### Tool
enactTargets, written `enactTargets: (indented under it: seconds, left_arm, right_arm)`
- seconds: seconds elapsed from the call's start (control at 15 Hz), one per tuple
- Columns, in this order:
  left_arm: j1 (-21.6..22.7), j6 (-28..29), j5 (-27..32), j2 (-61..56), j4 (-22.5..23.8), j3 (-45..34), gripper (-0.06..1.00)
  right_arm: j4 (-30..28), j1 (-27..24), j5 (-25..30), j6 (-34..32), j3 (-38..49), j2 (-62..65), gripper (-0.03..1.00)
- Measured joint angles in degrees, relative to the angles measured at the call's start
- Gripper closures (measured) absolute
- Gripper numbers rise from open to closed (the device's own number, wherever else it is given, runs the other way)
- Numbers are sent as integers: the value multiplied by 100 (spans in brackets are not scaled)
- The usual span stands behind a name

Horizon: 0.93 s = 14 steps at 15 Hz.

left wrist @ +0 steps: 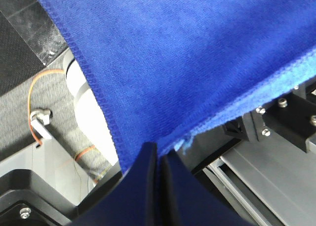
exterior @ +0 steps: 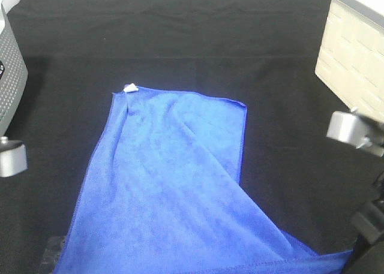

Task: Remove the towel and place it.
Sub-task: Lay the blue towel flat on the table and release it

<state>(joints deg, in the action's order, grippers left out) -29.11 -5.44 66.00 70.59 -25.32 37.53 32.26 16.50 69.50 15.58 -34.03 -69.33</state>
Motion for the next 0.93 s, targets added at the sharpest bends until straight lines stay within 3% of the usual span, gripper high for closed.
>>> enactTargets:
  seconds: [0.2, 0.53, 0.67, 0.8, 0.93]
  left_arm:
    - [0, -69, 6, 309, 0, 0, 94]
    - [0, -52, 183, 92, 201, -52, 94]
    - [0, -17, 178, -74, 166, -372, 94]
    - [0, 6, 252, -275, 183, -584, 94]
    - [-97, 23, 292, -447, 92, -619, 94]
  right_arm:
    - [6, 0, -6, 92, 6, -550, 97]
    - [613, 6, -17, 183, 653, -688, 97]
    - [837, 372, -40, 183, 831, -682, 97]
    - [1066, 1238, -52, 183, 922, -682, 97]
    - [1071, 1707, -40, 132, 928, -682, 97]
